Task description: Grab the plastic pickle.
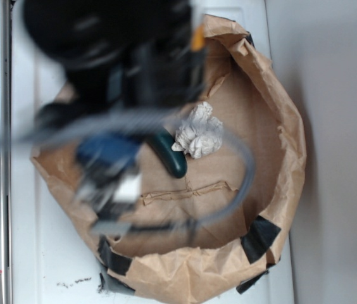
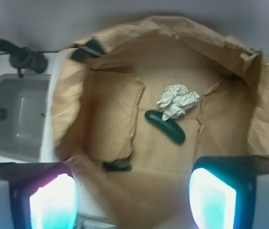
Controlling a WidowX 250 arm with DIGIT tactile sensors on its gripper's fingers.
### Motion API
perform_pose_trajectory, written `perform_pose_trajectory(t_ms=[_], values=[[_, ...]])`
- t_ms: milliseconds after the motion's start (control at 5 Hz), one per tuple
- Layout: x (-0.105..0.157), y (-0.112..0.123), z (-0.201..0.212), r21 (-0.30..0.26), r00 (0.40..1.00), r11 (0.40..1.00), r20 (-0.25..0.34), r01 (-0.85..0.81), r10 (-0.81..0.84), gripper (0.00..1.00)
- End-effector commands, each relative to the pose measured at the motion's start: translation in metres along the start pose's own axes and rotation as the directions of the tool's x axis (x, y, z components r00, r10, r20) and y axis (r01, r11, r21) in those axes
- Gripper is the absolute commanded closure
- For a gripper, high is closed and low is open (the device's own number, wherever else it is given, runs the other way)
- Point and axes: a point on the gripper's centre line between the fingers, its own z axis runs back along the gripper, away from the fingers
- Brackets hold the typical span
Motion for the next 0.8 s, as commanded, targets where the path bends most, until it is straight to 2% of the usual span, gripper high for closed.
perform_pose_trajectory(t_ms=[0,200,600], values=[[0.022,0.024,-0.041,0.006,0.973,0.974,0.036,0.228,-0.228,0.0],[0.016,0.011,-0.063,-0.016,0.959,0.958,0.002,0.285,-0.285,0.0],[0.024,-0.002,-0.111,0.015,0.954,0.954,-0.023,0.3,-0.3,0.0]])
